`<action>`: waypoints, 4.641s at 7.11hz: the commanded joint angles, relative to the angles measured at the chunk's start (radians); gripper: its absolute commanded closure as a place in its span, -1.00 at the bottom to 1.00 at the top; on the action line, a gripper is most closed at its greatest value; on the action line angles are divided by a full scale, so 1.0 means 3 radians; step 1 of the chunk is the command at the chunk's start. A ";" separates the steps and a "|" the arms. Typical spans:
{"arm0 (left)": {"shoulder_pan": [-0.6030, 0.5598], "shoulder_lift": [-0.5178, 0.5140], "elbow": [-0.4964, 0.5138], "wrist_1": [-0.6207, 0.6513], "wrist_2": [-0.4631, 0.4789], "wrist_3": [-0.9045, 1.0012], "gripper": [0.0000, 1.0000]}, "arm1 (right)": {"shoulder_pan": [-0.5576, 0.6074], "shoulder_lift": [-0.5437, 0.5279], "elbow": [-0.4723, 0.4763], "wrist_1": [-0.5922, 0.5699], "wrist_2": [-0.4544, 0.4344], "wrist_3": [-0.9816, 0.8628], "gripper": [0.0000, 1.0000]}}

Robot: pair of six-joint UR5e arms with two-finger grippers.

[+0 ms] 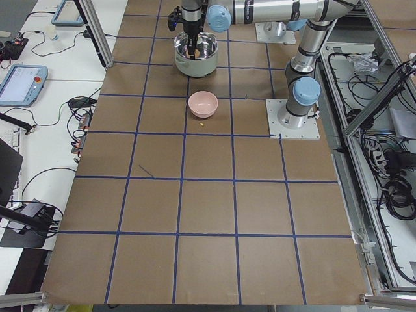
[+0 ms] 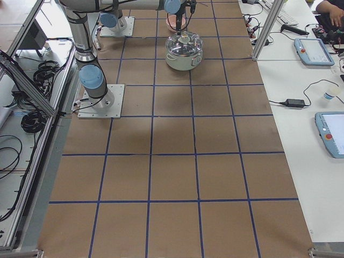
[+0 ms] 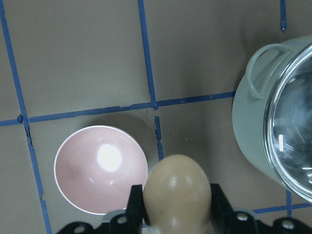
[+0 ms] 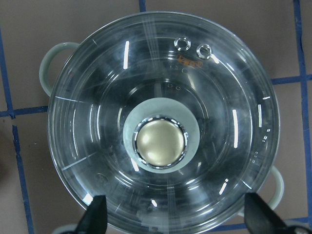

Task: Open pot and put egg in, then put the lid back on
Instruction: 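Lower the right gripper onto the glass lid knob while the left holds the egg, then close the right gripper on the lid knob and lift the lid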

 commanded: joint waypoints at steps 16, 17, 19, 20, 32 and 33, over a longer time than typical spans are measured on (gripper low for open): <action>0.0107 0.0074 0.0019 -0.0015 -0.0086 0.0046 0.86 | -0.0165 0.0182 0.0169 -0.0647 0.0014 -0.0399 -0.82; 0.0107 0.0074 0.0024 -0.0015 -0.0086 0.0046 0.86 | -0.0155 0.0182 0.0169 -0.0647 0.0014 -0.0384 -0.82; 0.0101 0.0074 0.0024 -0.0015 -0.0086 0.0046 0.86 | -0.0109 0.0187 0.0179 -0.0652 0.0014 -0.0338 -0.81; 0.0106 0.0074 0.0019 -0.0015 -0.0086 0.0046 0.86 | -0.0103 0.0192 0.0179 -0.0652 0.0019 -0.0312 -0.80; 0.0035 -0.0037 -0.0006 0.0025 -0.0172 -0.0010 0.85 | -0.0505 0.0065 -0.0255 0.0006 0.0029 -0.0616 0.58; -0.0087 -0.0063 -0.0011 0.0036 -0.0238 0.0010 0.85 | -0.0841 -0.0032 -0.0266 0.0139 0.0277 -0.0938 0.57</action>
